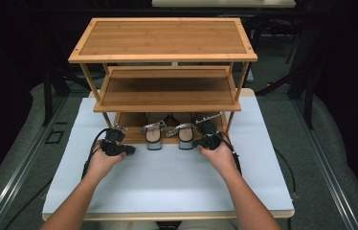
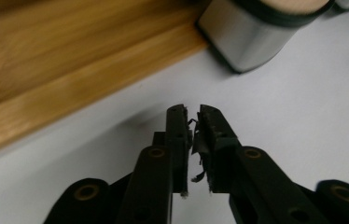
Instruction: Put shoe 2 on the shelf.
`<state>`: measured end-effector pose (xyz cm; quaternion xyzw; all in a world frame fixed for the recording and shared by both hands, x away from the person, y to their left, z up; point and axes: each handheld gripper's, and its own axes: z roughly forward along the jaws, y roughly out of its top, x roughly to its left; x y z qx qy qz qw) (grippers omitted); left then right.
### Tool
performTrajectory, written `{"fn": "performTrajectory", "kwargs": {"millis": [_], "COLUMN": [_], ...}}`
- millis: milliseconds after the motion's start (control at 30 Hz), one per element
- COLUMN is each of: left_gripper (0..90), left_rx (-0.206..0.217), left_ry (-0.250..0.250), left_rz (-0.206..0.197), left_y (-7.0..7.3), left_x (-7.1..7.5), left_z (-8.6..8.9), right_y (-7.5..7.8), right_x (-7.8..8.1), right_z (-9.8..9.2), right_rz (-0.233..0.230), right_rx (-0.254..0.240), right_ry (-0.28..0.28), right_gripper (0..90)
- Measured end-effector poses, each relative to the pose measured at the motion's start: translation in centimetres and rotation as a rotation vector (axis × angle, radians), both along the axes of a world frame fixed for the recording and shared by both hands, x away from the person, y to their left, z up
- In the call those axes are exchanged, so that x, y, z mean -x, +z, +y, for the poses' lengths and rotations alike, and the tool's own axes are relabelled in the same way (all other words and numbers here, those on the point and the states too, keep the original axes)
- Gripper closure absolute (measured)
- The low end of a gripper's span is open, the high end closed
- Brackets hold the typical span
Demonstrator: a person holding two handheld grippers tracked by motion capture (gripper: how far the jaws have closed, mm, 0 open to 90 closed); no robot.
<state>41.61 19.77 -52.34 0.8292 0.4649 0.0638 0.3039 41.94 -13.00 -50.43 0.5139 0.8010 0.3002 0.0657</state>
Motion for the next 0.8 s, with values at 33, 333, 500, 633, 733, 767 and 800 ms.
{"fn": "performTrajectory", "kwargs": {"millis": [33,333,500,633,733,767,800], "left_gripper": [87.1,89.3,89.3,89.5,89.5,89.6,89.6], "left_rx": [-0.001,0.011,0.014,0.008,0.009,0.009,0.005], "left_ry": [-0.005,-0.011,-0.014,-0.006,-0.005,-0.004,-0.004], "left_rz": [0.003,0.002,0.002,-0.006,-0.003,-0.003,-0.003], "left_y": [0.1,0.3,0.1,0.1,0.0,0.1,0.1], "left_x": [-0.1,-1.1,-1.3,-1.5,-1.6,-1.6,-1.6], "left_z": [-0.3,-2.5,-3.2,-3.5,-3.5,-3.5,-3.5], "right_y": [-0.1,-0.2,-0.2,-0.2,-0.2,-0.2,-0.2], "right_x": [0.0,-0.2,-0.1,-0.1,-0.1,-0.1,-0.1], "right_z": [0.0,0.1,0.3,0.4,0.6,0.7,0.9], "right_rz": [-0.005,-0.006,-0.012,-0.011,-0.009,-0.013,-0.013], "right_rx": [0.001,-0.001,0.004,-0.001,-0.013,-0.008,-0.007], "right_ry": [-0.003,-0.017,-0.016,-0.013,0.004,0.008,0.007], "right_gripper": [85.0,85.3,86.3,86.3,86.3,86.3,86.3]}}
